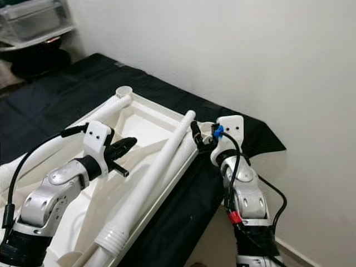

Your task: Building children table

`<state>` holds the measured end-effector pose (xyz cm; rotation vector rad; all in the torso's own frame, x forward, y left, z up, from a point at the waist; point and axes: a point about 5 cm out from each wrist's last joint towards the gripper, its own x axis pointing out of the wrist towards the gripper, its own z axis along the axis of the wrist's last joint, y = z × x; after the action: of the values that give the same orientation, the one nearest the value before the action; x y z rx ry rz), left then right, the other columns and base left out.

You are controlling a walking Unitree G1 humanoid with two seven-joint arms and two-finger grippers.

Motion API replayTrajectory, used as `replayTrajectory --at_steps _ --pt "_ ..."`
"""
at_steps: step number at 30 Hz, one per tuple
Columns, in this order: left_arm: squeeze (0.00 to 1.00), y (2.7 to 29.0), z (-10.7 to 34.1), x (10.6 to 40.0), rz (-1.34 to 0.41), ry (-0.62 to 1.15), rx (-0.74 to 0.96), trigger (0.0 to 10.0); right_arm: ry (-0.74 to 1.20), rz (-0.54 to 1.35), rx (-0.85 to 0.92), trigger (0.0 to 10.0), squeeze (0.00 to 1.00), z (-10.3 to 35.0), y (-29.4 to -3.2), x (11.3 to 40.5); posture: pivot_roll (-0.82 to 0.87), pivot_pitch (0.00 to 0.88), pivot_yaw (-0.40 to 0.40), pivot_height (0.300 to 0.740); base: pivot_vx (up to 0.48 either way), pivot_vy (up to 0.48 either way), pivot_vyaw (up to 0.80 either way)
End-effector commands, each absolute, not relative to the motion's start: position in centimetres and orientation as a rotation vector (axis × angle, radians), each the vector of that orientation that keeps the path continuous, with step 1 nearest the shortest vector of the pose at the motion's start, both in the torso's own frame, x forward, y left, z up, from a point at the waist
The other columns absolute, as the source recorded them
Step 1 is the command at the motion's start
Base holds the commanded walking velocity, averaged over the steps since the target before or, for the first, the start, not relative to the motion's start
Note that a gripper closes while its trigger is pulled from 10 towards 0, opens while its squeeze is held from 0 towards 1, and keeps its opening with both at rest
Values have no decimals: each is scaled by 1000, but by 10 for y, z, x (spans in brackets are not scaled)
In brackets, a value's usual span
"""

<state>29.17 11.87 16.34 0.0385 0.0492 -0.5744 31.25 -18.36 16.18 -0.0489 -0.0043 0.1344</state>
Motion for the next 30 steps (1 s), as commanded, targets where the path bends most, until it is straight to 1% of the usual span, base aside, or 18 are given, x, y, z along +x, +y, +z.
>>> replayTrajectory --at_steps 1,16,21,27,30 --pt "0 120 164 293 -566 41 30 10000 -2 138 -36 10000 0 160 -183 313 -124 0 -1 740 0 0 0" --pt "0 124 164 295 -542 41 37 10000 -10 139 -32 10000 0 161 -181 313 -123 0 0 740 0 0 0" --pt "0 121 165 296 -574 41 37 10000 -12 106 -45 10000 0 162 -187 313 -135 0 8 740 0 0 0" --pt "0 110 167 298 -622 30 30 10000 -18 23 -59 10000 0 164 -203 311 -156 0 19 740 0 0 0" --pt "0 108 168 298 -635 28 29 10000 -20 8 -60 10000 0 165 -206 311 -159 0 21 740 0 0 0"
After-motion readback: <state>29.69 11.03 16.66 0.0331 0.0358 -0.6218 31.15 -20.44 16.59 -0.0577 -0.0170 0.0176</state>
